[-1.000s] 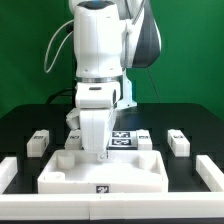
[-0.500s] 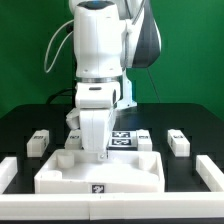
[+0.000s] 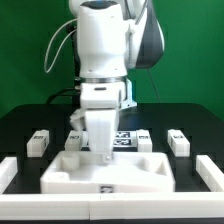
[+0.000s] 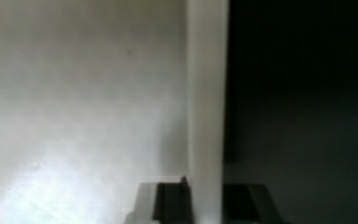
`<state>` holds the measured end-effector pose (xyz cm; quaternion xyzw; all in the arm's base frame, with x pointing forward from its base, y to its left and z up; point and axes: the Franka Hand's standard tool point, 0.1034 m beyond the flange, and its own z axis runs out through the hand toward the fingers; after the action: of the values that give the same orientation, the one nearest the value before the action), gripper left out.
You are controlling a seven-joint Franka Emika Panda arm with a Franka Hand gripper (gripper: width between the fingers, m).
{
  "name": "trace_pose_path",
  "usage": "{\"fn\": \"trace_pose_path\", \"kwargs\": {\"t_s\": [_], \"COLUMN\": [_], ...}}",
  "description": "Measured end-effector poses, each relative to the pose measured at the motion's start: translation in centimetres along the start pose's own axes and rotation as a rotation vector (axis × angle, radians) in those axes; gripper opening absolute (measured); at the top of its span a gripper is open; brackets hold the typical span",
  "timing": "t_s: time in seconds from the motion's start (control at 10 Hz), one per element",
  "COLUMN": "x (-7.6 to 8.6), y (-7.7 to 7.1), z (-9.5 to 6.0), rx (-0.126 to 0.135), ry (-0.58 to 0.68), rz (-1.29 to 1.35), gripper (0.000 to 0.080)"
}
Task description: Assemble desk
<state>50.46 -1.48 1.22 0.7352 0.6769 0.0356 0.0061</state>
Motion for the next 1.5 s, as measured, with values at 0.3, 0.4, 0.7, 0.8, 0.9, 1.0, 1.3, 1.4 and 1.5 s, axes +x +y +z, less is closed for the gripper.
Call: {"fn": "trace_pose_path", "kwargs": {"t_s": [0.3, 0.4, 0.7, 0.8, 0.9, 1.0, 1.3, 1.4, 1.5], "x": [2.9, 4.1, 4.3, 4.3, 4.2, 4.2, 4.2, 4.2, 4.1], "y": [0.9, 0.9, 0.9, 0.9, 0.9, 0.9, 0.9, 0.9, 0.9], "z": [0.2, 0.2, 0.3, 0.3, 0.3, 0.3, 0.3, 0.3, 0.3], "rx": [0.009, 0.025, 0.053, 0.053, 0.053, 0.053, 0.053, 0.053, 0.053], "ry": [0.025, 0.031, 0.025, 0.025, 0.025, 0.025, 0.025, 0.025, 0.025], "rz": [-0.041, -0.046, -0.03, -0.03, -0.029, -0.029, -0.028, -0.027, -0.027], "gripper": [0.0055, 0.0055, 0.0055, 0.0055, 0.0151, 0.0325, 0.0515, 0.0622, 0.0644]}}
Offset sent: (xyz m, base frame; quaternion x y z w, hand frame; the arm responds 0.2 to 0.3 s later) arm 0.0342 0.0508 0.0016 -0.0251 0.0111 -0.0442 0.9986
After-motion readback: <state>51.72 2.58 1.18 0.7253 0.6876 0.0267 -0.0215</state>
